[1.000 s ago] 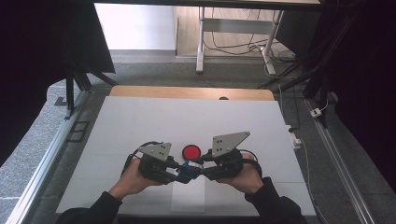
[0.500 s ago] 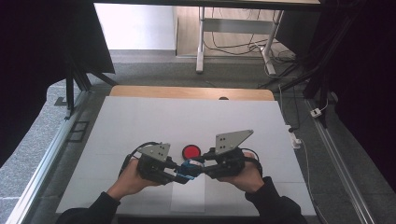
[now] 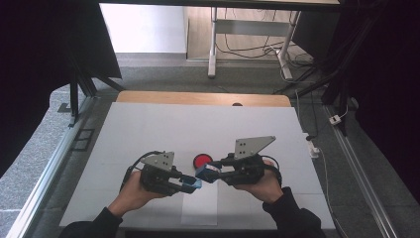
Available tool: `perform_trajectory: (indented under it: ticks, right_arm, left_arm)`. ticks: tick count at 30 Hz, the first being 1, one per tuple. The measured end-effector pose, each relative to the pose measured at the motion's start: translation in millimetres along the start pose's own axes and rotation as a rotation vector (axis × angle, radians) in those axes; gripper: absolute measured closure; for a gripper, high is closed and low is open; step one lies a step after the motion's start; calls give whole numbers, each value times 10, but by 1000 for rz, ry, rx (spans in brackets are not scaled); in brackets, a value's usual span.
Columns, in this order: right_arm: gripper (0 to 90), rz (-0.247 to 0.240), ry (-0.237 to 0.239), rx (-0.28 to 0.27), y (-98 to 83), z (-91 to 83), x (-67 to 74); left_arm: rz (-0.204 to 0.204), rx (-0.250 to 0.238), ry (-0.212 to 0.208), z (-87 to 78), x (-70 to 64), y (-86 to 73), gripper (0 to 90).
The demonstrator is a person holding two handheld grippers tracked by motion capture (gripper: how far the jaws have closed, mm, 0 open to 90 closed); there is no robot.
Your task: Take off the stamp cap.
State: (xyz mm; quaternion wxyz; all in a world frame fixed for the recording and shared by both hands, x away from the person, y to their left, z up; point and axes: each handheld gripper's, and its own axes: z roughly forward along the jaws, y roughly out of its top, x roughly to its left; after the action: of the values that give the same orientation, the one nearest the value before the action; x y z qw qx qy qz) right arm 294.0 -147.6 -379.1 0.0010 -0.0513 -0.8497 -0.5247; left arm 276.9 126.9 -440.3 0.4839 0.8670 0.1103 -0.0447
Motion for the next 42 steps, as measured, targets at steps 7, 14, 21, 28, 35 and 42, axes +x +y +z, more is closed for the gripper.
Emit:
perform_trajectory:
  ticks: [7,14,21,28,35,42]
  right_arm:
    - [708,7,-21,2,3,-15,5]
    - [708,18,-42,11,2,-29,-2]
    - [708,22,-58,18,-9,-31,-10]
    - [708,27,-79,25,-18,-19,-20]
    - [708,34,-102,42,-42,7,-42]
    - [708,39,-124,46,-46,-2,-52]
  left_arm:
    - [-33,-5,73,-114,-55,-57,685]
    - [-85,-44,102,-233,-92,-137,684]
    - [-123,-60,133,-325,-148,-213,684]
    - [-166,-66,176,-419,-219,-319,683]
    - [-191,-70,239,-542,-313,-457,683]
    - [-248,-73,313,-681,-391,-643,682]
